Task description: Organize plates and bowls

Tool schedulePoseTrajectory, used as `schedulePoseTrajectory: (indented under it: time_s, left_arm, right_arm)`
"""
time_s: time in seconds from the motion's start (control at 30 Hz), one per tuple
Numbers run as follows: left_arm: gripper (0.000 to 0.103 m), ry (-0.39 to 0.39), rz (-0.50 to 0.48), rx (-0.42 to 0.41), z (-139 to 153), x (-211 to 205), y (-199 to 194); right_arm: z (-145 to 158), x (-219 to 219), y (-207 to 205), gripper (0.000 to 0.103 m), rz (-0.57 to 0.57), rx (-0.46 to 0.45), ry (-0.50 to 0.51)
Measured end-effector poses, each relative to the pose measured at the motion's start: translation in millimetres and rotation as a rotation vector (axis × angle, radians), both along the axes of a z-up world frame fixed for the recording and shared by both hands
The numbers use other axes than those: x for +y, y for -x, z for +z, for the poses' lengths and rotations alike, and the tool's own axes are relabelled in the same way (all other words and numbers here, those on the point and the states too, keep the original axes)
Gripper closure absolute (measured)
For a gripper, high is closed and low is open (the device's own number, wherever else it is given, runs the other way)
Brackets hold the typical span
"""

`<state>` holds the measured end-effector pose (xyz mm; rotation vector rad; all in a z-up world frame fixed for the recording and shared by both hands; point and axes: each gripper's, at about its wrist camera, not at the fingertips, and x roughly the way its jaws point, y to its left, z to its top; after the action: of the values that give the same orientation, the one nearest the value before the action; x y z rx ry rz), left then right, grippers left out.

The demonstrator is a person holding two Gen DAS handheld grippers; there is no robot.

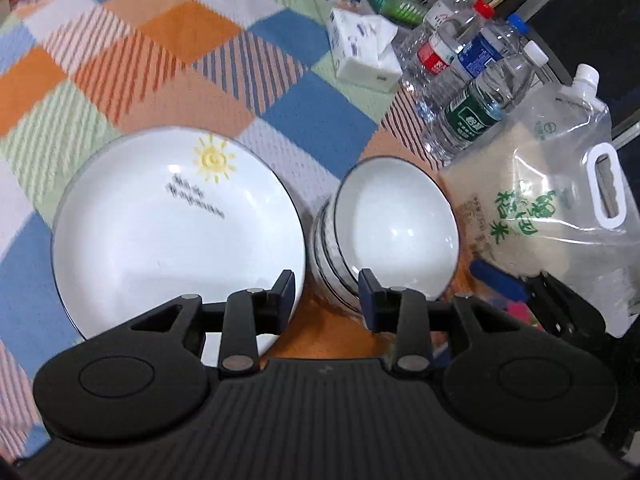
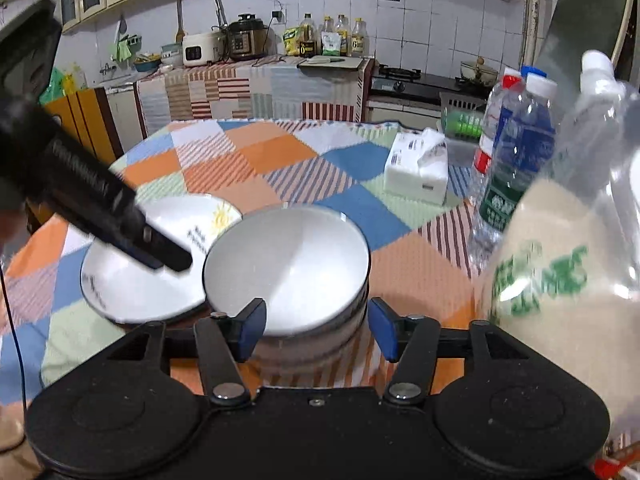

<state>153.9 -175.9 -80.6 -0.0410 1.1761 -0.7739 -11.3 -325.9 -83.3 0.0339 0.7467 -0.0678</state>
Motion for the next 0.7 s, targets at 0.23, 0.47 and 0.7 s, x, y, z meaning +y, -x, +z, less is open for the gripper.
schedulePoseTrajectory:
  time_s: [0.23, 0.47, 0.7]
  left_arm:
    - [0.062, 0.006, -0.098, -0.05, 8.0, -26.3, -16.0]
    - [0.062, -0.059, -0.149, -0.154, 7.3, -67.9, -40.3]
    - [0.063, -0.137, -0.306, -0.136, -15.2, -97.4, -55.1]
  right_arm:
    - [-21.6, 4.7, 3.1, 0.027, -0.003, 0.034, -0.006]
    - [-59.2, 2.1, -20.4, 0.018, -0.013, 0.102, -0.026]
    - [-80.9, 9.5, -33.8, 0.017, 0.057, 0.092, 0.039]
